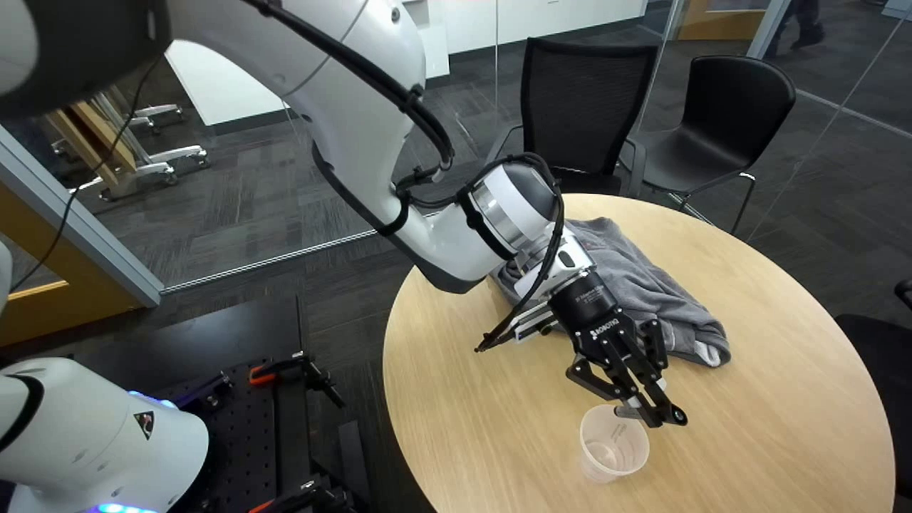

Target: Put the marker in the cup then put it back on the table

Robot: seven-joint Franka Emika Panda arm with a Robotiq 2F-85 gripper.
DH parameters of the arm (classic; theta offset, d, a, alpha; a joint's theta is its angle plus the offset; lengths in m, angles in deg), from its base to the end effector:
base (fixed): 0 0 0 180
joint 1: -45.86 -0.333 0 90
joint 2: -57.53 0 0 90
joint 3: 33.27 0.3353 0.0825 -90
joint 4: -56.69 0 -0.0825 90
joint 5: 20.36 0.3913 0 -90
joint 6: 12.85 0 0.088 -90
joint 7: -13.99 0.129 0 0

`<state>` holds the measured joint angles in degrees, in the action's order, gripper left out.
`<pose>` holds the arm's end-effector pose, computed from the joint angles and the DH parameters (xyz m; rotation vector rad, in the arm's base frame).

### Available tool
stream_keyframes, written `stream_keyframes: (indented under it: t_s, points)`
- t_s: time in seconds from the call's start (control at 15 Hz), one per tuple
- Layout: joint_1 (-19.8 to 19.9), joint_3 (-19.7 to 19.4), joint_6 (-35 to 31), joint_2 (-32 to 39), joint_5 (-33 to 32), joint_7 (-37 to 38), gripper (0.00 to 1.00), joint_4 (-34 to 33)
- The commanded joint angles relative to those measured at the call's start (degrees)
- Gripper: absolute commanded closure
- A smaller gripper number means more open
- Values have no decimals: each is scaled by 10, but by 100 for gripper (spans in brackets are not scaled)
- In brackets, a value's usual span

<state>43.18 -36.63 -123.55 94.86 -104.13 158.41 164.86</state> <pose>0.6231 -0.0949 0.1667 1.5362 -1.3844 1.1277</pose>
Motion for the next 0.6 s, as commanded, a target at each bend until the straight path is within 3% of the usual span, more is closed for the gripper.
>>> stream_keyframes:
  t_s: [0.0,0.53]
  points:
    - [11,9,18,43,3,-4,95,-41]
    - [19,6,13,113,5,-10,95,-97]
